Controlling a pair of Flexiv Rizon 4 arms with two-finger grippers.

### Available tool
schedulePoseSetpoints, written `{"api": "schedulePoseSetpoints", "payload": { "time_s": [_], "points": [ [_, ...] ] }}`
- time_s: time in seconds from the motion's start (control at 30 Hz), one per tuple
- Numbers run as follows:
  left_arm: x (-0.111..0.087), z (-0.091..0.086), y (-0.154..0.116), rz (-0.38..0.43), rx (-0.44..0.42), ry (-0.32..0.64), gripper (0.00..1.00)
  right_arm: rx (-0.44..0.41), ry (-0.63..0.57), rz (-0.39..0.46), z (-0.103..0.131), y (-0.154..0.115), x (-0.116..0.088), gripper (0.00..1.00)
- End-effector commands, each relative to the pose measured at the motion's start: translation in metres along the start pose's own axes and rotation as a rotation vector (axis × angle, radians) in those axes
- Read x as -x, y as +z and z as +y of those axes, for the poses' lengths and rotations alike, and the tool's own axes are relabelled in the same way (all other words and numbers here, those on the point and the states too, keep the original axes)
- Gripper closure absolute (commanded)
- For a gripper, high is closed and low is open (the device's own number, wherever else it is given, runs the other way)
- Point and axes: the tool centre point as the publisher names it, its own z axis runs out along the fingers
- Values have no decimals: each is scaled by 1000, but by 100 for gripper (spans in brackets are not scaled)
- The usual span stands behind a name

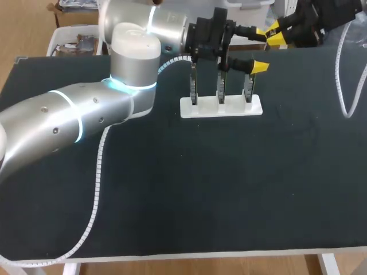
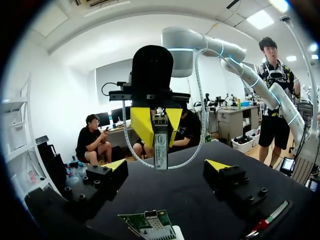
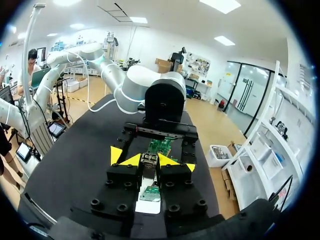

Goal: Pick up the optical module with the left hand, and insert it into the network port with the right hand.

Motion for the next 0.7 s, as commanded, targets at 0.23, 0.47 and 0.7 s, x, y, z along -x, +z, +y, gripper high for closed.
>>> {"api": "schedulePoseSetpoints", "payload": {
  "time_s": [0.23, 0.47, 0.7],
  "points": [
    [-2, -5, -26, 125, 24, -64, 0, 1, 0, -1, -1, 0, 0, 100],
    [-8, -10, -35, 193, 46, -89, 0, 1, 0, -1, -1, 0, 0, 100],
    [-12, -7, -38, 236, 71, -88, 0, 1, 0, -1, -1, 0, 0, 100]
  ]
}}
